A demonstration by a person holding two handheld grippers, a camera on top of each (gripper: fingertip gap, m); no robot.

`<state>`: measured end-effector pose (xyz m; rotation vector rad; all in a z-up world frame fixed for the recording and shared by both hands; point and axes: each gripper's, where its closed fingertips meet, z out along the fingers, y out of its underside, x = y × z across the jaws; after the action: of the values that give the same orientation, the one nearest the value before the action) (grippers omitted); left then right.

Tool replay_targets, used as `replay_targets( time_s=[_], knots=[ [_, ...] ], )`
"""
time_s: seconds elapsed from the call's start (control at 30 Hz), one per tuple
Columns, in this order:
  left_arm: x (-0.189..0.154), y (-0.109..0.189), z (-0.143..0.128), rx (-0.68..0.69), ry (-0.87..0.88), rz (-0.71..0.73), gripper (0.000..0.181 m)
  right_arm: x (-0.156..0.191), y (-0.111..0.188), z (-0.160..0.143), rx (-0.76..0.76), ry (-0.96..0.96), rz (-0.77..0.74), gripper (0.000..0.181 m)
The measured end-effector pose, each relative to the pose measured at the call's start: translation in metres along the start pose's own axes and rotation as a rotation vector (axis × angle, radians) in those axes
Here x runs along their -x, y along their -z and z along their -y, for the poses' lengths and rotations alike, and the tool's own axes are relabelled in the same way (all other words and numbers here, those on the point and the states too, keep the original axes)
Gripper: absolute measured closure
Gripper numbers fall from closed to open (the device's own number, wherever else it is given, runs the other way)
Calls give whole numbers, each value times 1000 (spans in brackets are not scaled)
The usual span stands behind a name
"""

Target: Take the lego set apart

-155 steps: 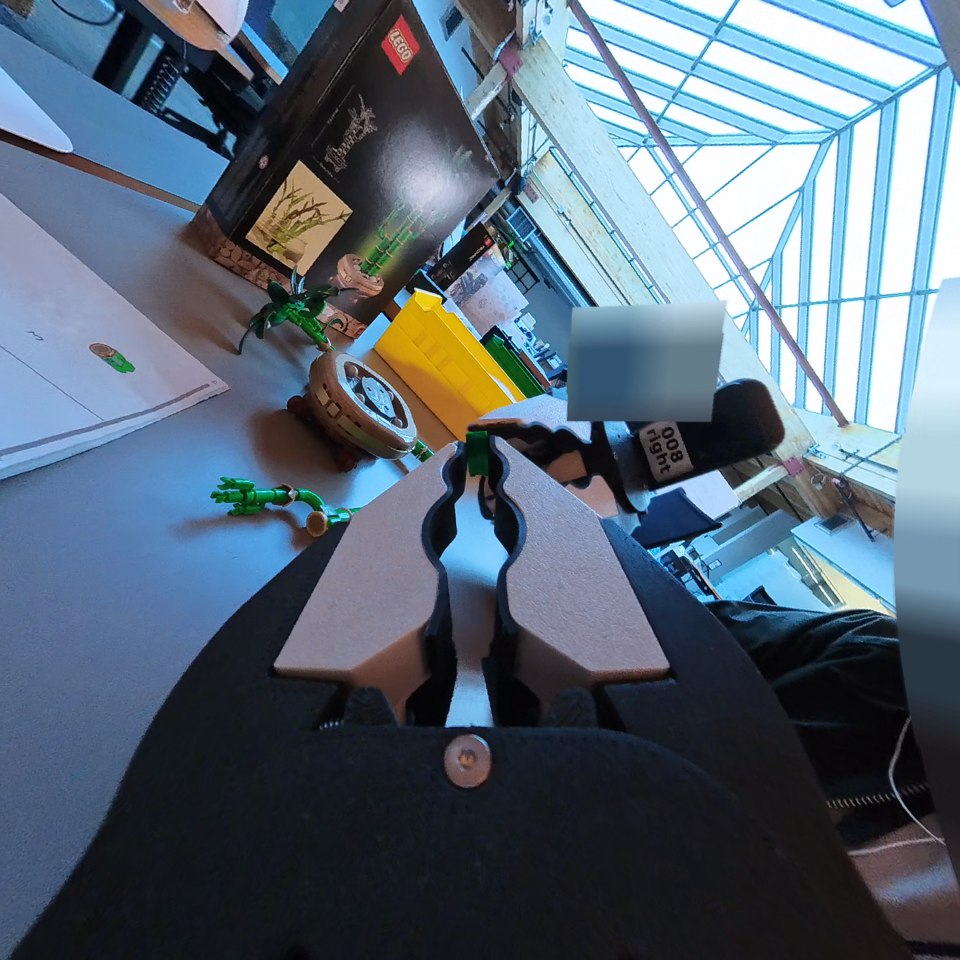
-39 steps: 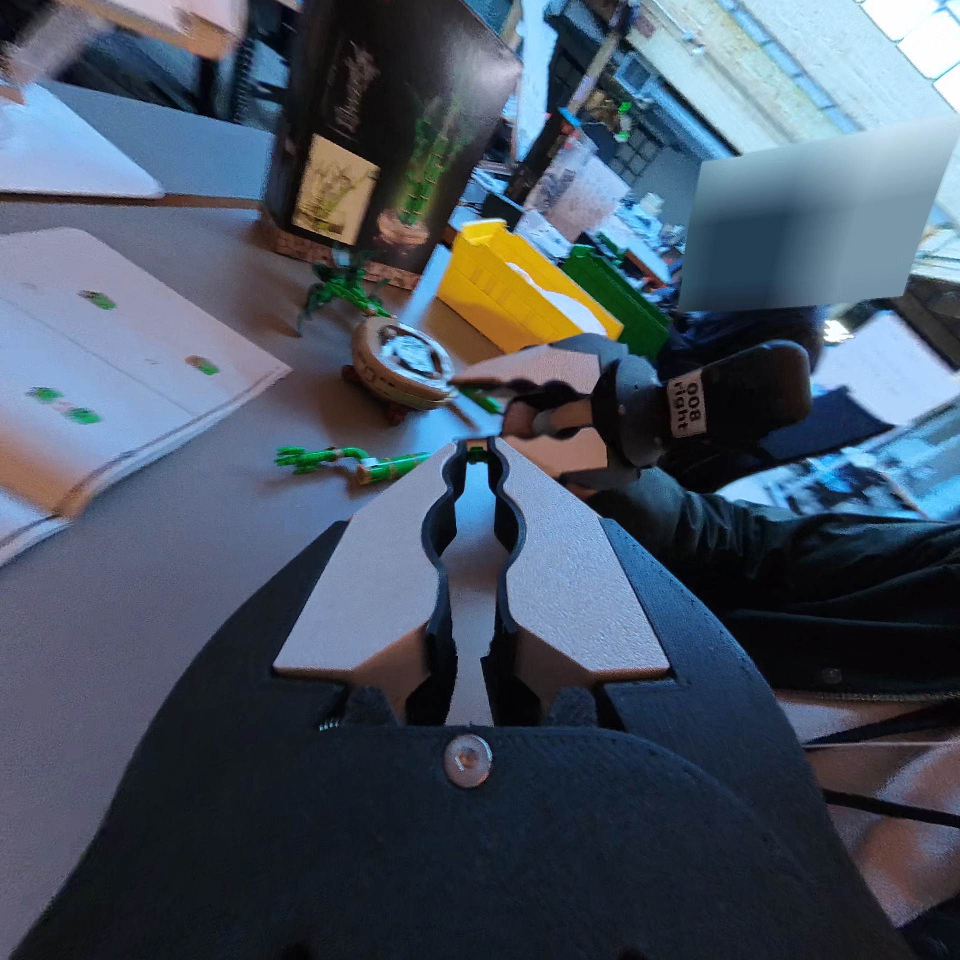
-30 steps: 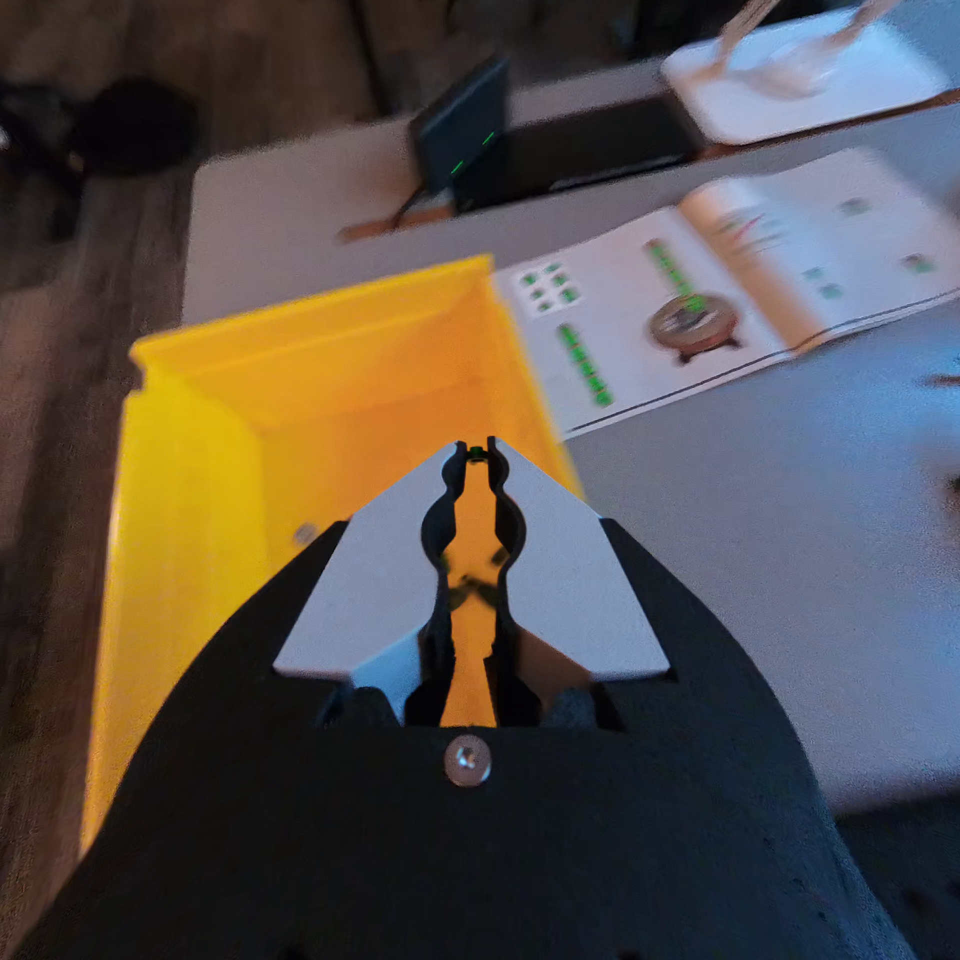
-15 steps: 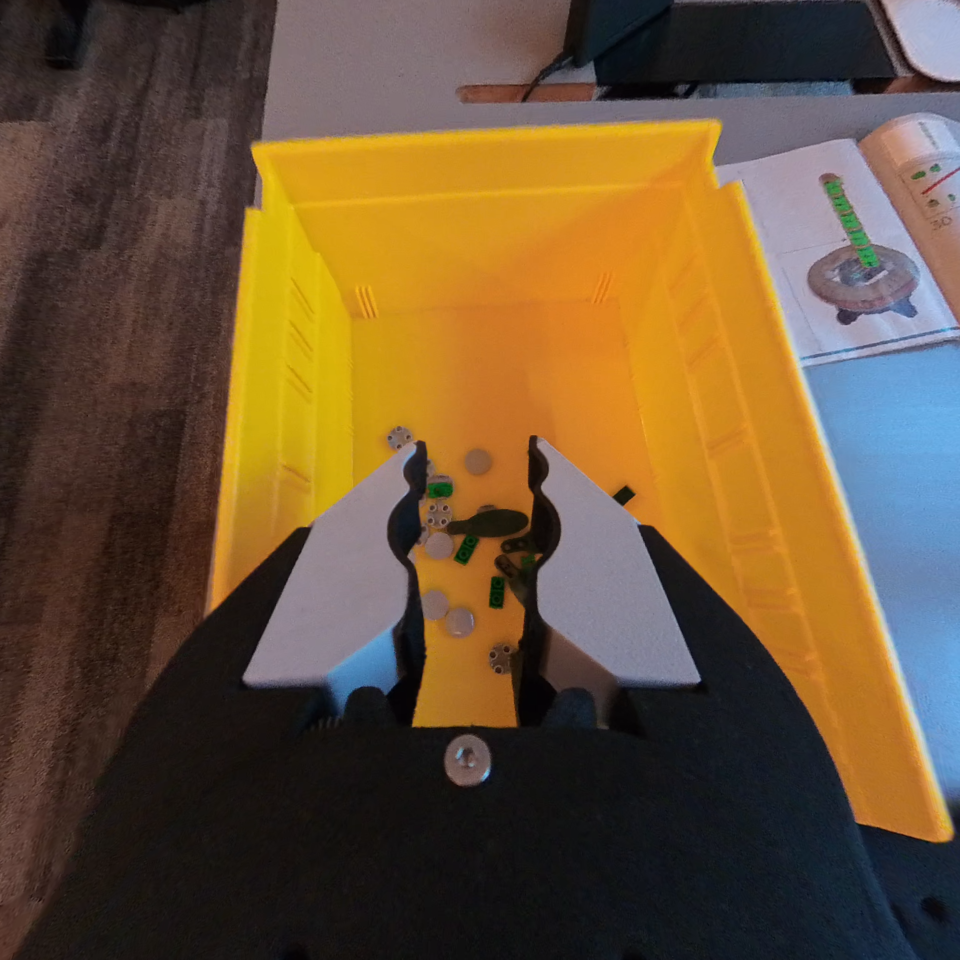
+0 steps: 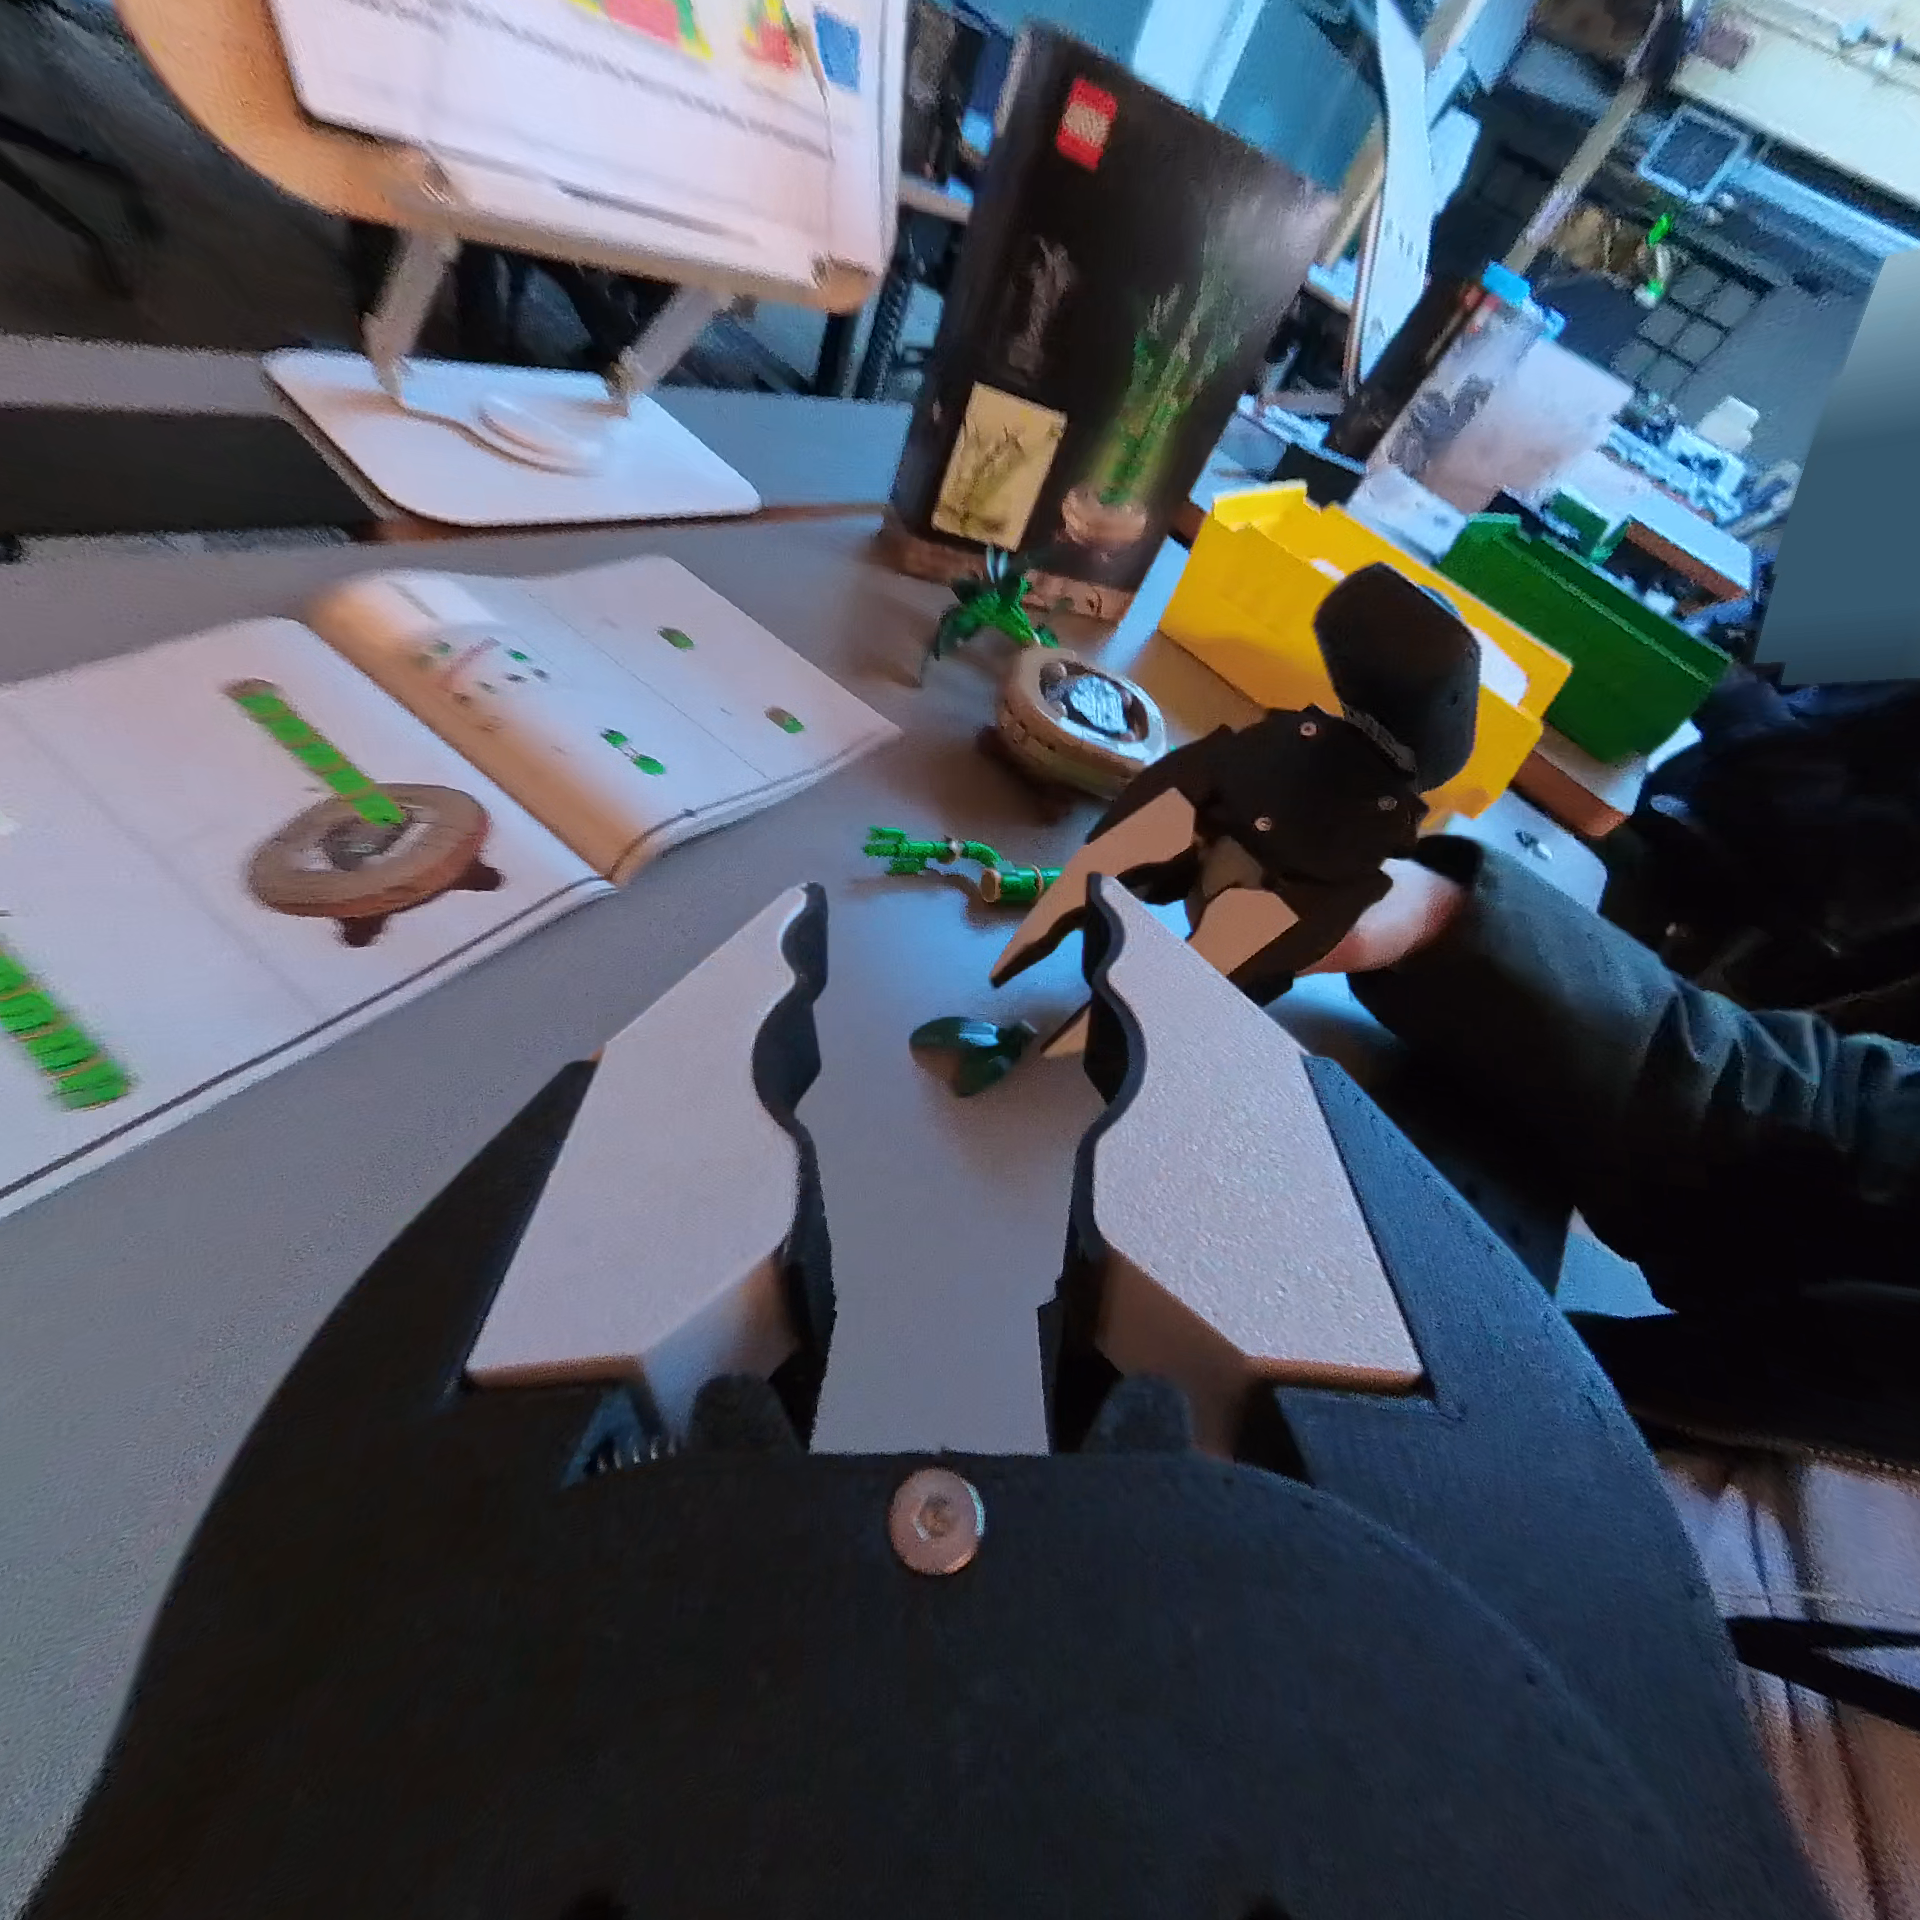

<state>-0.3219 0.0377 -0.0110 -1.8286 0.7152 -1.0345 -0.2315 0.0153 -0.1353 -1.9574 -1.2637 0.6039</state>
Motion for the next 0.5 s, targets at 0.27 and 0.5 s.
replay_targets(
  time_s=[0.27, 0.5],
  knots=[
    [-4, -71, -5, 105, 44, -107, 136, -3, -3, -10, 50, -17, 8, 172],
    [-12, -81, 2, -148, 306, -361, 130, -20, 56, 66, -407, 39, -146, 173]
  ],
)
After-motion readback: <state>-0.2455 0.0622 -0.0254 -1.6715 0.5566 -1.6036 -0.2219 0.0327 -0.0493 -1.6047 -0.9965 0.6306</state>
